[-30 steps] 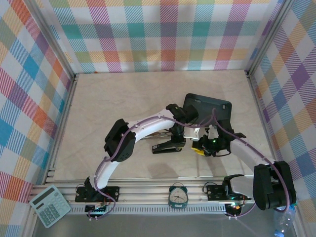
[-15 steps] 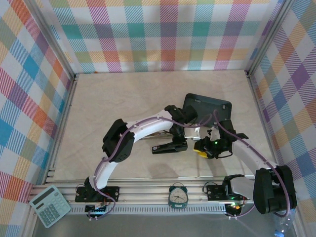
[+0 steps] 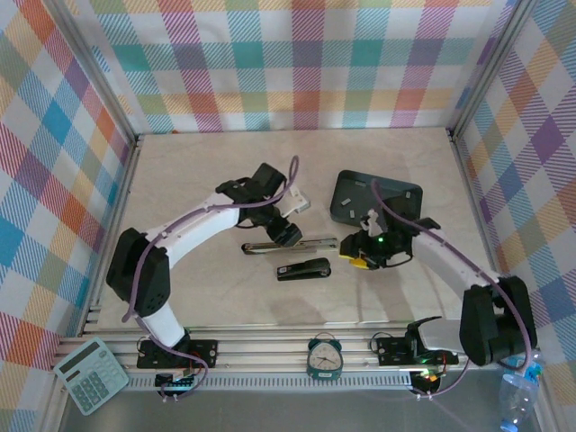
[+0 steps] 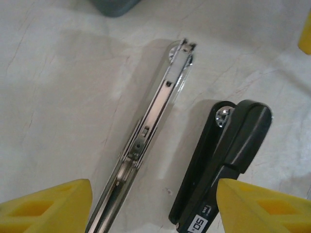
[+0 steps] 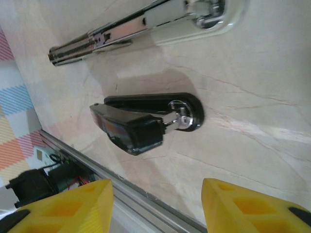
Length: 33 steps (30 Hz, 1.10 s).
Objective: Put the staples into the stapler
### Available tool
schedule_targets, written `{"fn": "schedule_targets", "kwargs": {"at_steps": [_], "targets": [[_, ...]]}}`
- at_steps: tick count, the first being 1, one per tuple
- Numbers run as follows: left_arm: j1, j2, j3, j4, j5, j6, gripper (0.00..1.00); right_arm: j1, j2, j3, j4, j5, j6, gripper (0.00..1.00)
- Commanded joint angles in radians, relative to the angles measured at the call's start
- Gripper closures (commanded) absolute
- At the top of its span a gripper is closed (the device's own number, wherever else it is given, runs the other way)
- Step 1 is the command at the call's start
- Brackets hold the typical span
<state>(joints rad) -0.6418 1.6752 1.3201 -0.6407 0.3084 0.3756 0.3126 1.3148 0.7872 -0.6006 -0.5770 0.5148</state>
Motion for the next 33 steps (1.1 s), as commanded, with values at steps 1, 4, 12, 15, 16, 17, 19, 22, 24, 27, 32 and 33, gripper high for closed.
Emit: {"fn": "schedule_targets", "kwargs": {"at_steps": [1,4,12,15,16,17,19,22,24,27,32,33], "targets": [[0.026,-0.056,-0.098,0.137,0.035,-0.142,0.32,0.068,0.076,0.074,-0.036,0.031,-0.016,0.5],[0.037,-0.086,-0.154,0.168,0.018,-0.183,0.32,0.112,0.143,0.11,-0.043,0.051,-0.023,0.5],[0.045,-0.097,-0.19,0.171,0.029,-0.186,0.31,0.158,0.258,0.138,-0.006,0.021,-0.026,0.54],[0.045,-0.092,-0.19,0.172,0.035,-0.185,0.31,0.157,0.292,0.127,-0.025,0.084,-0.02,0.59],[0.045,-0.091,-0.19,0.172,0.036,-0.186,0.31,0.157,0.305,0.122,-0.028,0.1,-0.018,0.61],[0.045,-0.09,-0.19,0.173,0.035,-0.185,0.31,0.157,0.323,0.114,-0.033,0.12,-0.017,0.62],[0.045,-0.091,-0.191,0.175,0.035,-0.185,0.31,0.157,0.366,0.095,-0.029,0.138,-0.01,0.64],[0.045,-0.09,-0.193,0.174,0.031,-0.182,0.31,0.157,0.45,0.05,-0.008,0.152,0.0,0.67],[0.045,-0.091,-0.193,0.172,0.025,-0.178,0.31,0.157,0.48,0.024,0.01,0.166,0.004,0.67],[0.045,-0.095,-0.188,0.161,0.011,-0.165,0.31,0.157,0.449,0.026,0.007,0.167,0.001,0.67],[0.065,-0.102,-0.171,0.149,-0.014,-0.12,0.3,0.157,0.309,0.114,-0.04,0.146,-0.043,0.56],[0.073,-0.105,-0.169,0.149,-0.014,-0.106,0.3,0.155,0.279,0.131,-0.043,0.131,-0.048,0.54]]}}
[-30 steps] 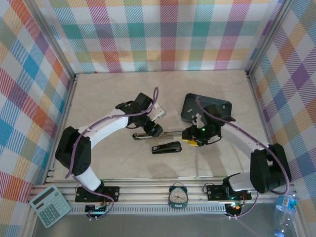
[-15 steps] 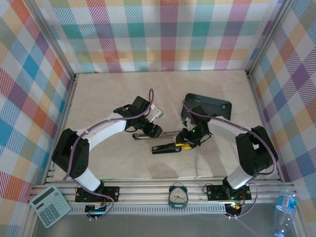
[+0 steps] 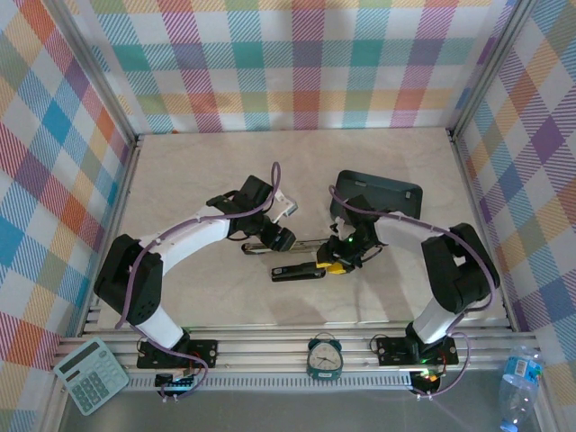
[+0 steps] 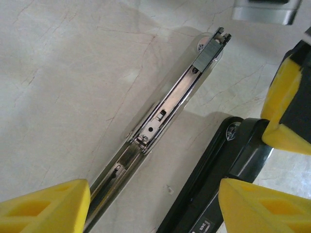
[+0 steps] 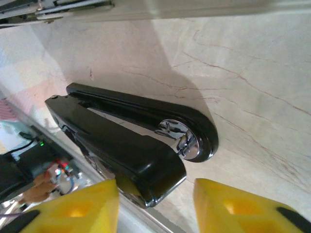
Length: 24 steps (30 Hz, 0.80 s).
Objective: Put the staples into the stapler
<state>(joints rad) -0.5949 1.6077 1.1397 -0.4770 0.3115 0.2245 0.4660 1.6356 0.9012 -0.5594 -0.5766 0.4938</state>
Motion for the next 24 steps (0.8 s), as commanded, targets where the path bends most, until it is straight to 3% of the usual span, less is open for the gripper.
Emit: {"fn": "schedule_targets", "kwargs": {"at_steps": [1,7,15,24], "targets": [[0.035,-0.04,0.014,-0.015,-0.017,0.056,0.3,-0.001,-0.066,0.026,-0.077,0.111,-0.032,0.52],[0.085,-0.061,0.023,-0.028,-0.027,0.234,0.3,-0.052,-0.149,0.036,-0.039,0.005,-0.033,0.48],[0.174,-0.03,0.065,-0.198,0.079,0.707,0.34,-0.186,-0.133,0.068,-0.048,-0.017,-0.075,0.48],[0.222,0.106,0.147,-0.325,0.003,0.959,0.34,-0.201,-0.049,0.12,-0.04,0.009,-0.116,0.47]]}}
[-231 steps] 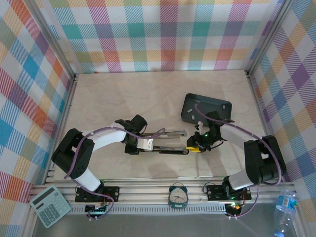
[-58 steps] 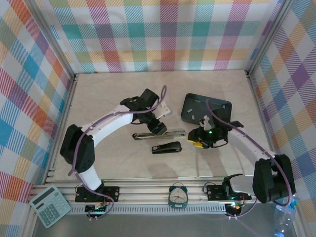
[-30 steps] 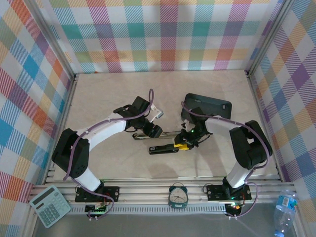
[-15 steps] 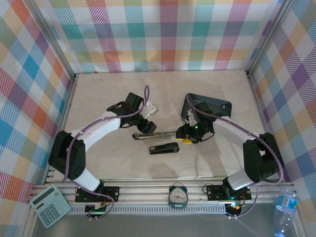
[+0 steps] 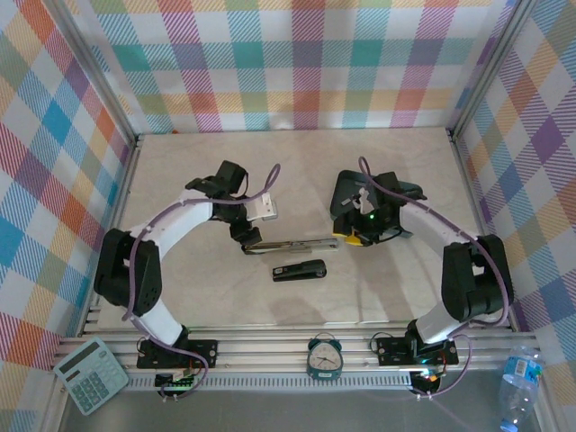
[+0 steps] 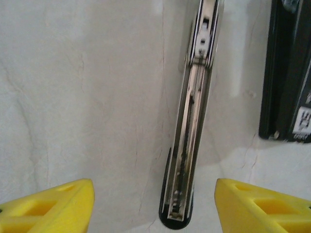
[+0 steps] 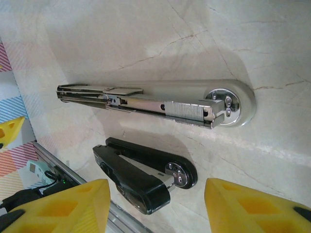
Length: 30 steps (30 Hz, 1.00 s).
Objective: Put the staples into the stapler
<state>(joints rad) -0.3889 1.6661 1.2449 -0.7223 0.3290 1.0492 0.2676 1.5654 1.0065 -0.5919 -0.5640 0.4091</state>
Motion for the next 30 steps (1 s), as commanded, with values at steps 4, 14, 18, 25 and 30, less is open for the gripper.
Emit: {"fn": "schedule_targets", "kwargs": {"at_steps": [4,14,18,25,30], "targets": [[0.019,0.111,0.081,-0.111,-0.02,0.161,0.34,-0.002,0.032,0.005,0.014,-0.004,-0.028,0.47],[0.018,0.181,0.09,-0.187,0.03,0.168,0.3,-0.003,0.037,-0.017,0.041,-0.013,-0.023,0.46],[0.018,0.177,0.046,-0.179,-0.002,0.179,0.29,-0.004,0.044,-0.021,0.044,-0.02,-0.025,0.46],[0.018,0.189,-0.006,-0.13,-0.067,0.186,0.28,-0.003,0.047,-0.032,0.053,-0.032,-0.03,0.46],[0.015,0.196,-0.024,-0.082,-0.096,0.184,0.3,-0.005,0.038,-0.04,0.052,-0.031,-0.034,0.46]]}}
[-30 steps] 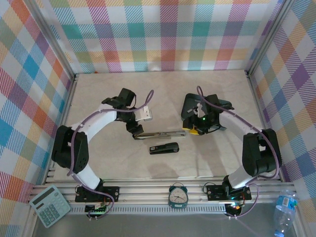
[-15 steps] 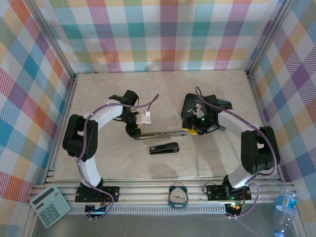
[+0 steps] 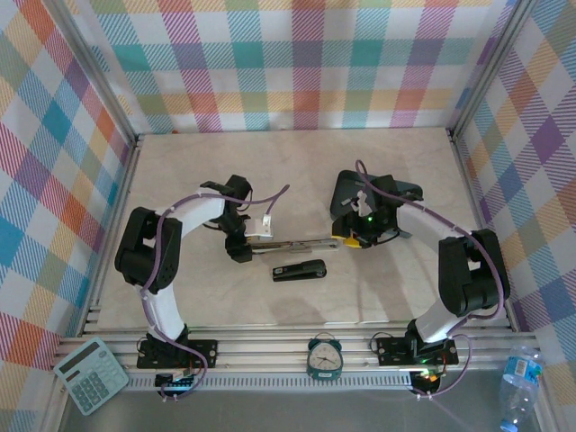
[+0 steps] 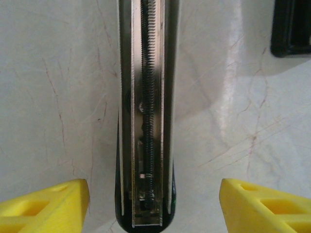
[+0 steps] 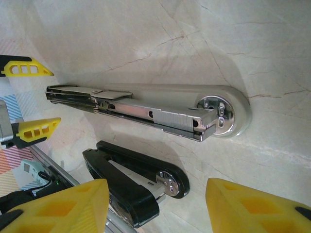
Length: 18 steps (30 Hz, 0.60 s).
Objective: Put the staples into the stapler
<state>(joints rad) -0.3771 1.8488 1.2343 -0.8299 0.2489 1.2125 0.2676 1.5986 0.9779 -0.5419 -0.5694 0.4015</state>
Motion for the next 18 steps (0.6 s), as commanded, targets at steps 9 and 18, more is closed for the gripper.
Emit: {"fn": "schedule_targets", "kwargs": {"at_steps": [9,18], "targets": [[-0.008,0.067,-0.017,0.072,-0.018,0.015,0.37,-0.02,-0.009,-0.031,0.028,-0.061,-0.018,0.46],[-0.018,0.029,-0.022,0.034,-0.056,0.023,0.65,-0.027,-0.029,-0.059,0.032,-0.066,-0.012,0.46]]}}
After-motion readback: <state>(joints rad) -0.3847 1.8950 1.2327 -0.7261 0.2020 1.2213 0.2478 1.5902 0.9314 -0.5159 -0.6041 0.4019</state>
